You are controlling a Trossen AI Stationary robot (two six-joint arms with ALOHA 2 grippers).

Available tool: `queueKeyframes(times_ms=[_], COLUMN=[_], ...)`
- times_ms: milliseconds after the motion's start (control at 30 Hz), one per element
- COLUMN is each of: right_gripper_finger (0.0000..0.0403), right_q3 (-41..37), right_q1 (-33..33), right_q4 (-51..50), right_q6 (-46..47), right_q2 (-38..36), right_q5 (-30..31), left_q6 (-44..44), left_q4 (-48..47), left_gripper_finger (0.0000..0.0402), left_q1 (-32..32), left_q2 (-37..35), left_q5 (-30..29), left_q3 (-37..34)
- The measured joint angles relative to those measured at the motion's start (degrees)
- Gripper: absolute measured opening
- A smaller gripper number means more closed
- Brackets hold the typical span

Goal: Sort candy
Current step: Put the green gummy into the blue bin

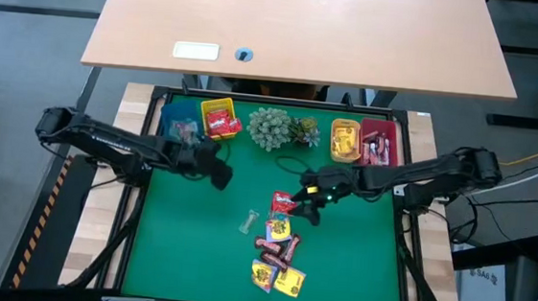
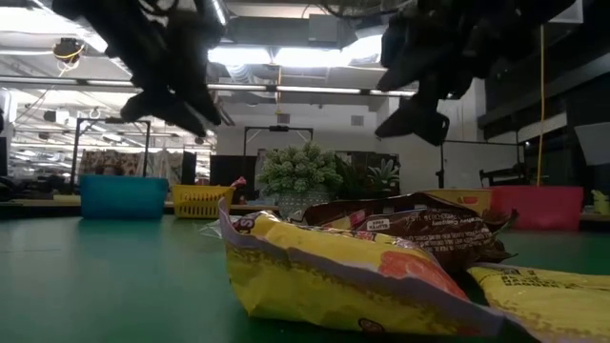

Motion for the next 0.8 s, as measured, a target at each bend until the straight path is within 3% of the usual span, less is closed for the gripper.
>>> queueKeyframes(times_ms=[267,467,800], right_gripper_finger=[0.0273,0.0273,0.0273], right_q3=[0.00,0.00,0.00], right_q1=[0.00,-0.01,-0.04], right_q4=[0.04,0.02,-0.52], right_q6=[-0.02,-0.02,-0.02], right_q2=[0.80,0.78,0.75], right_q5=[-0.05,-0.11,-0.14], left_q6=[-0.01,0.09,-0.07], left_q4=[18.95,34.73,37.52], left_gripper_finger=[0.0144,0.0144,0.0144], left_q1=[-11.61,-16.26,-17.87], left_q2=[12.21,23.71,34.50], left_q5=[-0.31,-0.31,-0.12], left_q3=[0.00,0.00,0.00])
